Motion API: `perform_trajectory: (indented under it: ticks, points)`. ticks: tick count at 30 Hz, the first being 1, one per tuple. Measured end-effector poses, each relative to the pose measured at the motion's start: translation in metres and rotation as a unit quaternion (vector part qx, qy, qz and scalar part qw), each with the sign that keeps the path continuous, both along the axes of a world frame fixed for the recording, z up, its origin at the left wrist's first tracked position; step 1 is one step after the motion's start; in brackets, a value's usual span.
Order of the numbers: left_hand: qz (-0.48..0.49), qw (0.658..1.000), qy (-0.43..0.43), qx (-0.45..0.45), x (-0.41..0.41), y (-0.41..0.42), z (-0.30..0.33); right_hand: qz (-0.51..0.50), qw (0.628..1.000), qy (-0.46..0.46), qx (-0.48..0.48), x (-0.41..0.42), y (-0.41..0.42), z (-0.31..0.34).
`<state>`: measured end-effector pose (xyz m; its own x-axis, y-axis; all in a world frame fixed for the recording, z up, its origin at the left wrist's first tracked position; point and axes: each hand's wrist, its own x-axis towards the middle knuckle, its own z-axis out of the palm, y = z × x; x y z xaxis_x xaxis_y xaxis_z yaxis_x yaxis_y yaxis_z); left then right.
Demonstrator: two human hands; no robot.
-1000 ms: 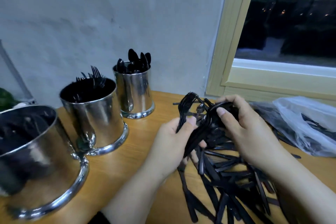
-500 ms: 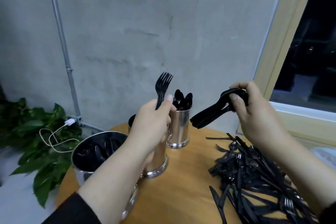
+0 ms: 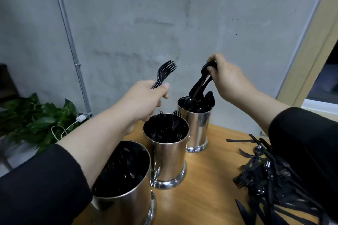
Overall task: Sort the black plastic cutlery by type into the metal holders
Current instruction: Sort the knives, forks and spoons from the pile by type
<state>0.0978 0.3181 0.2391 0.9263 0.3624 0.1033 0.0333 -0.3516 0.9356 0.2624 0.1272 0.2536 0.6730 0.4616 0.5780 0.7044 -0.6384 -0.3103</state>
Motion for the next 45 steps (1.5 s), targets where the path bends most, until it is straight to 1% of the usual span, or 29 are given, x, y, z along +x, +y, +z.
perform_trajectory:
  ticks: [6, 11, 14, 16, 18, 19, 20, 22, 24, 25, 26, 27, 28, 29, 30, 32, 35, 38, 41, 43, 45]
  points:
    - [-0.024, 0.999, 0.019, 0.022, 0.026, 0.015, -0.005, -0.016, 0.998, 0.009, -0.061, 0.043, 0.043, -0.01]
    - [-0.037, 0.998, 0.034, 0.025, 0.039, 0.022, -0.013, -0.027, 0.981, 0.066, -0.179, 0.066, 0.062, -0.041]
    - [-0.044, 0.998, 0.04, 0.023, 0.041, 0.024, -0.017, -0.056, 0.968, 0.053, -0.24, 0.072, 0.068, -0.048]
    - [-0.046, 0.998, 0.041, 0.024, 0.04, 0.026, -0.018, -0.07, 0.952, 0.064, -0.291, 0.072, 0.07, -0.045]
    - [-0.045, 0.998, 0.041, 0.022, 0.038, 0.028, -0.02, -0.075, 0.922, 0.071, -0.373, 0.073, 0.069, -0.045]
    - [-0.043, 0.998, 0.041, 0.02, 0.038, 0.028, -0.02, -0.07, 0.914, 0.078, -0.393, 0.073, 0.068, -0.046]
    - [-0.042, 0.998, 0.042, 0.018, 0.037, 0.029, -0.021, -0.061, 0.915, 0.089, -0.388, 0.072, 0.067, -0.047]
    - [-0.04, 0.998, 0.043, 0.016, 0.035, 0.028, -0.022, -0.044, 0.932, 0.104, -0.344, 0.069, 0.062, -0.043]
    - [-0.042, 0.998, 0.045, 0.01, 0.031, 0.027, -0.021, -0.026, 0.951, 0.088, -0.294, 0.063, 0.055, -0.033]
    - [-0.047, 0.998, 0.047, 0.003, 0.029, 0.027, -0.02, -0.012, 0.966, 0.077, -0.246, 0.057, 0.051, -0.026]
    - [-0.053, 0.997, 0.05, -0.006, 0.028, 0.025, -0.019, 0.01, 0.981, 0.084, -0.172, 0.047, 0.046, -0.019]
    - [-0.06, 0.997, 0.051, -0.016, 0.026, 0.025, -0.018, 0.043, 0.99, 0.11, -0.082, 0.034, 0.041, -0.012]
    - [-0.069, 0.996, 0.054, -0.025, 0.024, 0.023, -0.017, 0.089, 0.984, 0.151, 0.002, 0.017, 0.037, -0.007]
    - [-0.082, 0.995, 0.057, -0.029, 0.022, 0.022, -0.015, 0.14, 0.968, 0.198, 0.061, -0.001, 0.035, -0.002]
    - [-0.1, 0.993, 0.063, -0.031, 0.019, 0.021, -0.014, 0.179, 0.951, 0.235, 0.089, -0.019, 0.032, 0.001]
    - [-0.142, 0.986, 0.085, -0.016, 0.012, 0.016, -0.011, 0.221, 0.934, 0.263, 0.1, -0.047, 0.029, 0.001]
    - [-0.175, 0.978, 0.108, 0.017, 0.001, 0.007, -0.01, 0.205, 0.936, 0.257, 0.125, -0.07, 0.026, -0.005]
    - [-0.168, 0.984, 0.062, 0.009, -0.008, 0.004, -0.012, 0.189, 0.938, 0.245, 0.156, -0.082, 0.023, -0.006]
    - [-0.161, 0.986, 0.027, 0.013, -0.014, 0.003, -0.013, 0.199, 0.937, 0.244, 0.153, -0.093, 0.019, -0.002]
    - [-0.155, 0.987, 0.012, 0.035, -0.016, 0.004, -0.014, 0.174, 0.952, 0.21, 0.141, -0.095, 0.018, -0.001]
    - [-0.124, 0.989, -0.009, 0.086, -0.016, 0.006, -0.013, 0.136, 0.971, 0.154, 0.12, -0.098, 0.017, 0.003]
